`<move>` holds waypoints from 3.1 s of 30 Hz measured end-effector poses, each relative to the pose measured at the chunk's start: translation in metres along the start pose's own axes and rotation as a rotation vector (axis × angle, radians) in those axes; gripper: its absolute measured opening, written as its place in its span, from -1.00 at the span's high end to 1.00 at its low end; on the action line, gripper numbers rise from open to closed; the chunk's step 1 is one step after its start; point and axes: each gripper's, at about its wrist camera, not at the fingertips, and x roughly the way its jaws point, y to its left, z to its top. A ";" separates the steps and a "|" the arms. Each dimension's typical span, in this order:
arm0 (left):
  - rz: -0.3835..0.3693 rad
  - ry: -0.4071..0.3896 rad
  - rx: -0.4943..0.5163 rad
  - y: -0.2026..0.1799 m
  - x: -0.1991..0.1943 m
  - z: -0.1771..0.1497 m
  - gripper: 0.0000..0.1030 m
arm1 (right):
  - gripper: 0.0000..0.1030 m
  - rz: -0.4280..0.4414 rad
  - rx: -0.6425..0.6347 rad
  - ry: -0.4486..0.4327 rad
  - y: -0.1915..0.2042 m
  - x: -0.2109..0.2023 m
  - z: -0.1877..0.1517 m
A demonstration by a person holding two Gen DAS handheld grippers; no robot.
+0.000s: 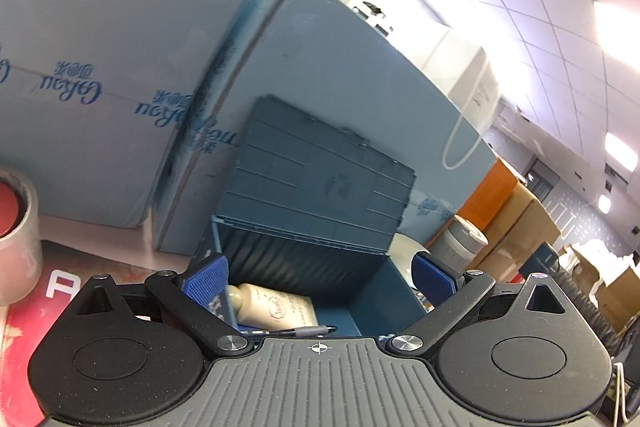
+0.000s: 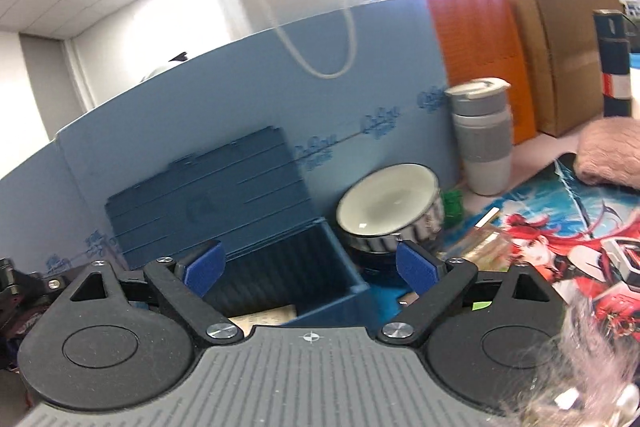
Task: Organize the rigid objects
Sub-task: 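Grasp the green tube on the mat with the right tool, then carry the green tube with the right tool over the blue box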
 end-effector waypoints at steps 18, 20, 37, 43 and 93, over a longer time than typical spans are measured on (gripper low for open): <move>-0.042 0.027 0.110 -0.041 0.025 -0.019 -0.94 | -0.53 -0.195 0.308 0.180 -0.121 0.027 -0.009; -0.043 0.029 0.106 -0.040 0.025 -0.019 -0.94 | -0.50 -0.175 0.286 0.208 -0.124 0.032 -0.013; -0.048 0.043 0.082 -0.034 0.029 -0.017 -0.94 | -0.57 -0.416 -0.023 0.258 -0.074 0.089 -0.028; -0.064 0.039 0.063 -0.030 0.026 -0.016 -0.94 | -0.51 -0.430 -0.142 0.294 -0.074 0.088 -0.030; 0.033 -0.139 -0.120 0.029 -0.026 0.014 -0.94 | 0.81 0.142 0.003 -0.097 0.026 -0.032 0.044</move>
